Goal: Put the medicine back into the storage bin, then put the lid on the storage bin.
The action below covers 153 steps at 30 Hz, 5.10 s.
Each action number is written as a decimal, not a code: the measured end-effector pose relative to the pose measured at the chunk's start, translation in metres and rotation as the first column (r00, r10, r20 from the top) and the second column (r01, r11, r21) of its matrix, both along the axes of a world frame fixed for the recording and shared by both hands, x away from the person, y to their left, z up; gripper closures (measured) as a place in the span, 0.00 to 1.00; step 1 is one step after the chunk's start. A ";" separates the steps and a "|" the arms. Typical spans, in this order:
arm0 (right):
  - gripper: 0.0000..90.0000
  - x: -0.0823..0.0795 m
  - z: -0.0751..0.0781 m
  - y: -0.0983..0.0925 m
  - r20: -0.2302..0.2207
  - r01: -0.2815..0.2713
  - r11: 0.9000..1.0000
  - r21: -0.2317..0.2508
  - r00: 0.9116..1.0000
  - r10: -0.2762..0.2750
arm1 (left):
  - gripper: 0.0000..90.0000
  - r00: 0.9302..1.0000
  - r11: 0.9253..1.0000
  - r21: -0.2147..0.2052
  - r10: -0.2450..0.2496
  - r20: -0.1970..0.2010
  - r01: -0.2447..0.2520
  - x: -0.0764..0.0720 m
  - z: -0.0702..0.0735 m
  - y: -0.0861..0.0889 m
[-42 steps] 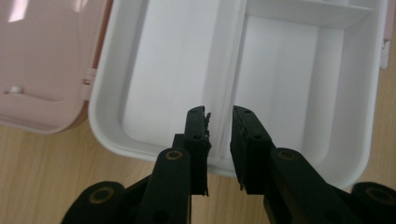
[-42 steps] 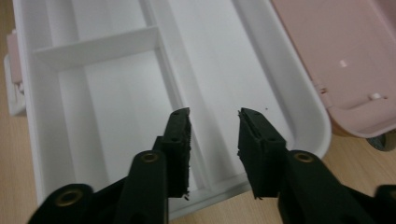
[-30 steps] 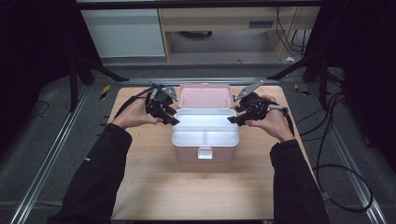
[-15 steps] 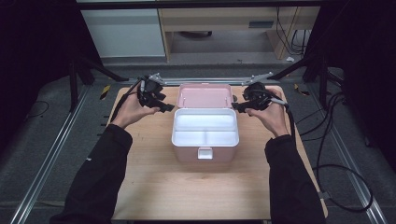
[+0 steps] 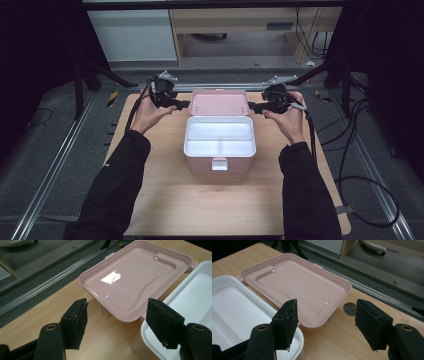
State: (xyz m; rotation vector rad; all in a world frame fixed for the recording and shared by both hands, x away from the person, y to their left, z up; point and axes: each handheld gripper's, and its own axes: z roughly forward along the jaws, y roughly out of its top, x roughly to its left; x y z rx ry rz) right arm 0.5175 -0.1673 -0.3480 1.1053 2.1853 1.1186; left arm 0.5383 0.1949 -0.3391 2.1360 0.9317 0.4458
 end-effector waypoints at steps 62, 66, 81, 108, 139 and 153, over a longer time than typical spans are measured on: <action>0.54 0.078 -0.081 0.026 -0.207 0.081 0.995 0.052 0.976 -0.068 | 0.43 0.977 0.995 -0.049 0.076 -0.199 -0.088 0.062 -0.081 -0.026; 0.55 0.076 -0.078 0.026 -0.204 0.077 0.996 0.042 0.977 -0.067 | 0.49 0.975 0.994 -0.044 0.085 -0.206 -0.096 0.060 -0.077 -0.024; 0.55 0.071 -0.066 0.024 -0.183 0.108 0.991 0.079 0.979 -0.092 | 0.55 0.983 0.993 -0.069 0.080 -0.166 -0.093 0.054 -0.064 -0.022; 0.63 0.061 -0.034 0.021 -0.069 0.136 0.980 0.148 0.990 -0.127 | 0.65 0.995 0.989 -0.112 0.095 -0.039 -0.098 0.041 -0.031 -0.017; 0.69 0.048 -0.008 0.019 0.039 0.114 0.972 0.205 0.991 -0.125 | 0.72 0.995 0.991 -0.114 0.084 0.063 -0.076 0.025 0.004 -0.011; 0.78 0.051 -0.002 0.020 0.050 0.120 0.979 0.167 0.990 -0.130 | 0.79 0.993 0.988 -0.124 0.098 0.073 -0.088 0.026 0.004 -0.008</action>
